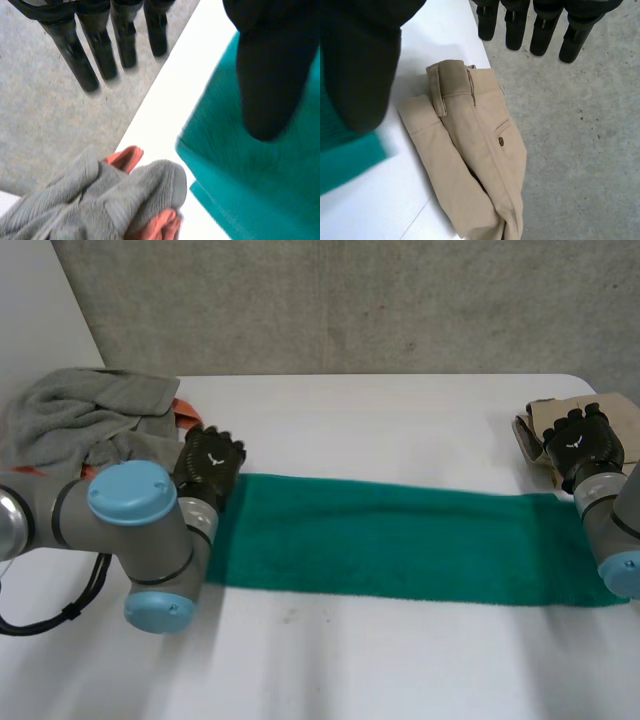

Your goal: Fold the laundry.

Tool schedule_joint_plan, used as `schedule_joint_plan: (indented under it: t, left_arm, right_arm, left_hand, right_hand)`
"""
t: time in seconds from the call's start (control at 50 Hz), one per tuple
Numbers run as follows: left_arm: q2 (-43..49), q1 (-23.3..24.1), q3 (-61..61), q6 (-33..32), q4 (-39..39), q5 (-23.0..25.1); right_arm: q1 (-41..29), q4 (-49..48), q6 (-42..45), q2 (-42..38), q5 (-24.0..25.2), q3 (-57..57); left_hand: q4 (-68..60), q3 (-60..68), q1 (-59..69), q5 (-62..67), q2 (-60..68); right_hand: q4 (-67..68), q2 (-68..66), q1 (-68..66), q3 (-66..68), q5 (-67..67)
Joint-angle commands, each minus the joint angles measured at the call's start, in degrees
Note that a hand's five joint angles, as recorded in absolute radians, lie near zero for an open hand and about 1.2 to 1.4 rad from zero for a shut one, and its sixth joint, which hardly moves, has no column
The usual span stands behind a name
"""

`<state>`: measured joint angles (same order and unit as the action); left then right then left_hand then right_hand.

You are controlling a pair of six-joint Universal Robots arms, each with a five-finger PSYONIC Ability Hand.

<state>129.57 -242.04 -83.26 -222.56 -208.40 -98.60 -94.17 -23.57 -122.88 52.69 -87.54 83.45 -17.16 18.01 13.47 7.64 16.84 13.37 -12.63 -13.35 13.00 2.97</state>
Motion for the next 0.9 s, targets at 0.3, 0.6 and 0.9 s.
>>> schedule_joint_plan:
  t: [0.3,0.6,0.9]
  left_arm:
    - [-13.82,3.07,-13.94,1.43,-0.87,-0.1]
    - [-15.4,3.07,-16.49,7.49,-0.61,0.07]
    - [-19.18,2.98,-17.72,7.67,-0.26,-0.19]
  right_arm:
    - [14.35,20.3,-12.47,22.98,20.37,20.78]
    - [18.76,15.23,-12.74,13.5,22.76,21.76]
    - [24.91,9.25,-0.53,19.55,13.71,21.58]
  left_hand:
    - [7.16,-8.01,-3.47,-7.64,-6.84]
    - [7.16,-8.01,-3.47,-7.64,-6.84]
    - [7.16,-8.01,-3.47,-7.64,-6.84]
  right_hand:
    - [1.72,-2.45,-1.74,2.09,2.12]
    - [46.46,-47.19,-46.48,46.83,46.86]
    - [66.63,-67.37,-66.65,67.0,67.03]
